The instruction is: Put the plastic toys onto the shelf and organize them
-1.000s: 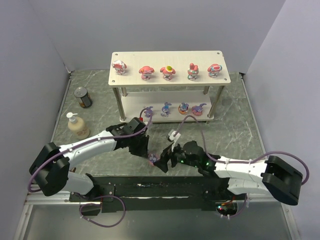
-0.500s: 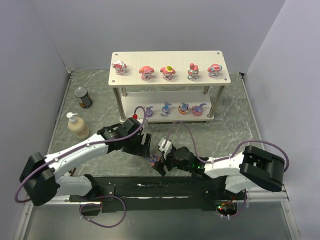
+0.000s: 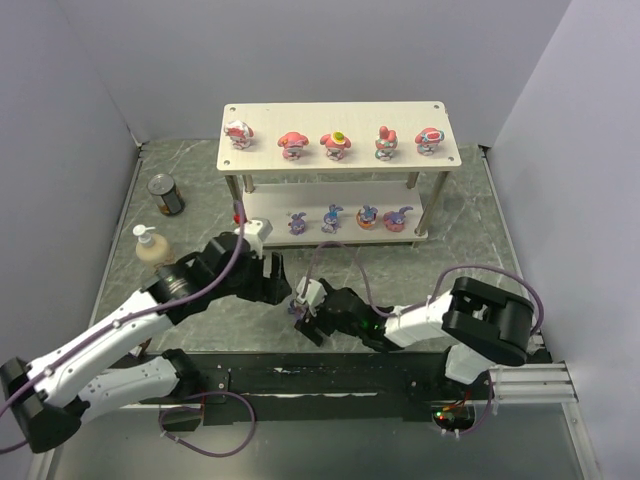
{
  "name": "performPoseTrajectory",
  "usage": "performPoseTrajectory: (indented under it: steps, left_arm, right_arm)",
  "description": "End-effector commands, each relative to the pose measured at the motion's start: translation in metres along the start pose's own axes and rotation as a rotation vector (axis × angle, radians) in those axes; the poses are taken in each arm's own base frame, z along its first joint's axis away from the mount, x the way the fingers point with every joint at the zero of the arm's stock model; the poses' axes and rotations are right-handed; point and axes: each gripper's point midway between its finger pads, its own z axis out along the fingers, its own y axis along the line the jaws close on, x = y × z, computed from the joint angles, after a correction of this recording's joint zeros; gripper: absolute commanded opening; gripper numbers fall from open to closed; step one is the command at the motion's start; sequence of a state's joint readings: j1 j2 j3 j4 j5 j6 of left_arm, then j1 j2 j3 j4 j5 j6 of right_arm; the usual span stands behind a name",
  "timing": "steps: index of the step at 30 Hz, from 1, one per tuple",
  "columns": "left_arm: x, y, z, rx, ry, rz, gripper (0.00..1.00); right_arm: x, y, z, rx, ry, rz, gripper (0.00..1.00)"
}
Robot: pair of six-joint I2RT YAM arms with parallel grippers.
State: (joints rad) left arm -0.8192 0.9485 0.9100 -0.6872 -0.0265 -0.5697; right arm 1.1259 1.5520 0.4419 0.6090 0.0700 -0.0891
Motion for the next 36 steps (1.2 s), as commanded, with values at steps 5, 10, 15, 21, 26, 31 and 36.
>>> performPoseTrajectory:
  steps: [5,10,15,21,26,31,36]
  left_arm:
    - [-0.031,-0.011,-0.038,0.09,-0.214,-0.006,0.87]
    - [-0.034,-0.006,-0.042,0.077,-0.253,-0.013,0.88]
    - [-0.034,0.003,-0.041,0.035,-0.268,-0.037,0.88]
    - [-0.034,0.008,-0.04,0.008,-0.273,-0.053,0.89]
    - [-0.034,0.009,-0.039,0.002,-0.272,-0.055,0.89]
    - [-0.038,0.01,-0.043,-0.006,-0.293,-0.063,0.89]
    - [-0.046,0.013,-0.057,-0.004,-0.362,-0.081,0.91]
  right_arm:
    - [-0.02,-0.016,0.024,0.05,0.003,-0.029,0.85]
    - [-0.024,-0.022,0.054,0.118,0.111,0.074,0.26]
    - [-0.011,-0.044,0.083,0.378,0.238,0.324,0.13]
    - [-0.03,-0.062,0.084,0.571,0.236,0.488,0.4]
    - [-0.038,-0.058,0.076,0.514,0.195,0.463,0.87]
    - [-0.045,-0.049,0.074,0.451,0.139,0.439,1.0]
    - [-0.04,-0.04,0.068,0.401,0.122,0.407,1.0]
